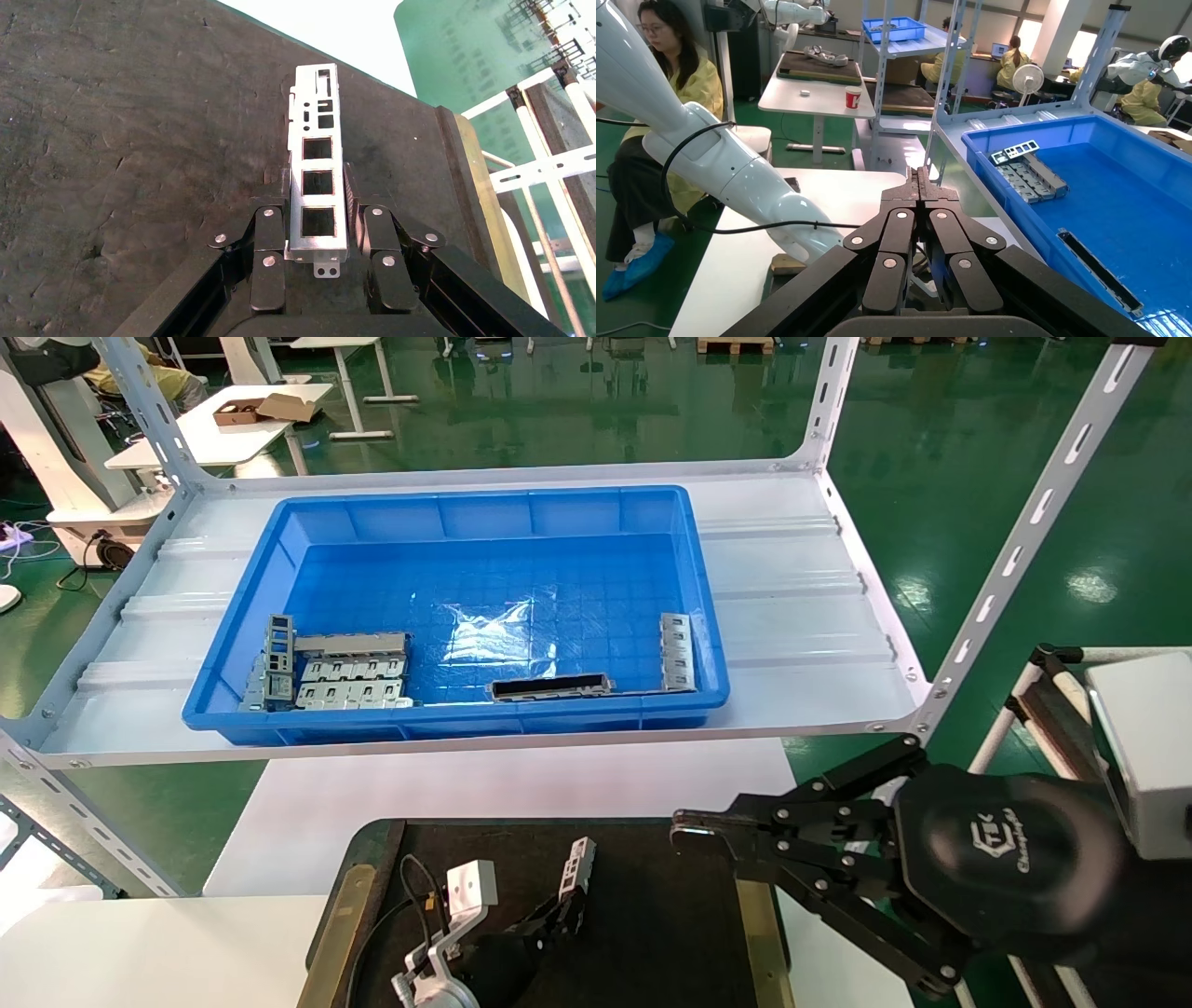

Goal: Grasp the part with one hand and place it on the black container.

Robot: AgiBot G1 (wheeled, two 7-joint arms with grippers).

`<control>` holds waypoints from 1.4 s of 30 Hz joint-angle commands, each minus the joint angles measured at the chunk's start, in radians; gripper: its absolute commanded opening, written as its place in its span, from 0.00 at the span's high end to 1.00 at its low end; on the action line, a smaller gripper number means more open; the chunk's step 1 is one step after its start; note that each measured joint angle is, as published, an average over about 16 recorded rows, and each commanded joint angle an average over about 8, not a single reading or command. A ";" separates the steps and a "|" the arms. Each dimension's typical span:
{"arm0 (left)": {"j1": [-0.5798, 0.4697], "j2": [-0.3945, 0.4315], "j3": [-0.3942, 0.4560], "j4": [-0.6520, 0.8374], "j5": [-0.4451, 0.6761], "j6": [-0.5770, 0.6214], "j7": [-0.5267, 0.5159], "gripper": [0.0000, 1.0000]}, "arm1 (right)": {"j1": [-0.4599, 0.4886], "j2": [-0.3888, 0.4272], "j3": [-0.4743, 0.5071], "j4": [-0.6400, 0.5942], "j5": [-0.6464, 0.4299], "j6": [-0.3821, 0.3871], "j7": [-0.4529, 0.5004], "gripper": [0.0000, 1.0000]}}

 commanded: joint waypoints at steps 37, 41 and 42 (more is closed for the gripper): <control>-0.040 -0.429 0.064 -0.502 -0.001 0.312 0.204 0.00 | 0.000 0.001 -0.002 0.000 0.001 0.001 -0.001 0.00; -0.034 -0.476 0.002 -0.502 -0.079 0.460 0.332 0.00 | 0.001 0.001 -0.002 0.000 0.002 0.001 -0.001 0.00; -0.030 -0.488 -0.017 -0.501 -0.105 0.498 0.369 0.00 | 0.001 0.001 -0.002 0.000 0.002 0.001 -0.001 0.00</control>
